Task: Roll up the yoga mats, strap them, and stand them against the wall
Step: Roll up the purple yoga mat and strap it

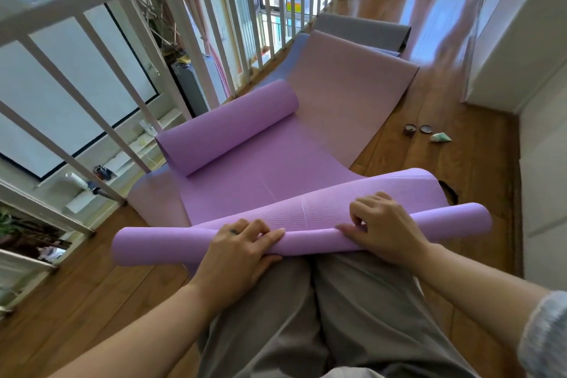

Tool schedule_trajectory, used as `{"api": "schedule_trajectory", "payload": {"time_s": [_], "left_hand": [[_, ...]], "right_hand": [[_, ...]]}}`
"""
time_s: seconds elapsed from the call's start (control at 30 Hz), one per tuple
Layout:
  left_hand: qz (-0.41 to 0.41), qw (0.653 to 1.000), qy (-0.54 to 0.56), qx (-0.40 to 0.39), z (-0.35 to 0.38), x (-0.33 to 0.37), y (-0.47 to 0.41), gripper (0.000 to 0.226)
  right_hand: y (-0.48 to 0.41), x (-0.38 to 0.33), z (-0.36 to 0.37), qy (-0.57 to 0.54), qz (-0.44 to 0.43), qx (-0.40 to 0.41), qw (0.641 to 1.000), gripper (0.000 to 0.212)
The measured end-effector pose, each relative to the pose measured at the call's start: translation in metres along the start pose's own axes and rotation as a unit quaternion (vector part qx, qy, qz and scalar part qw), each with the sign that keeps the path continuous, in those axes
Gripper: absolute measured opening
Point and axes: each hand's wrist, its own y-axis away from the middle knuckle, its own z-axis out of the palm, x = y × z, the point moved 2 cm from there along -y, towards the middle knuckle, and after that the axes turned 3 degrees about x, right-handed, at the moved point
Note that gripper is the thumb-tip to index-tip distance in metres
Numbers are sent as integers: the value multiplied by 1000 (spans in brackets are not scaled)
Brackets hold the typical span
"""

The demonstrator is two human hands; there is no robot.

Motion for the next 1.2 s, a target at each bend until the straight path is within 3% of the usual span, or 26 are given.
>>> {"api": "schedule_trajectory", "payload": {"time_s": [0.17, 0.27, 0.5, 0.67, 0.8, 0.93, 1.03, 1.2], "left_hand": [[-23, 999, 32, -22, 0, -3, -6, 43], [-31, 999, 20, -24, 2, 1, -8, 43], [-36, 987, -151, -29, 11, 20, -14, 51], [-6, 994, -105, -7, 11, 7, -18, 37], [18, 994, -104, -13, -6, -4, -38, 37], [87, 992, -96, -1, -48, -7, -55, 38], [136, 987, -82, -25, -59, 7, -42, 40], [123, 987, -39, -97, -29, 30, -7, 35]], "right_hand": [[22, -8, -16, 119, 1, -33, 992, 58], [23, -10, -17, 120, 18, -13, 993, 55], [18, 3, -6, 100, -38, -11, 994, 64], [12, 6, 1, 84, -40, 15, 996, 61], [-23, 13, -16, 66, -79, -29, 994, 66], [-43, 5, -59, 88, -133, -29, 987, 51], [-20, -3, -68, 63, -148, -40, 986, 47], [35, -8, -34, 39, -114, -66, 991, 47]]}}
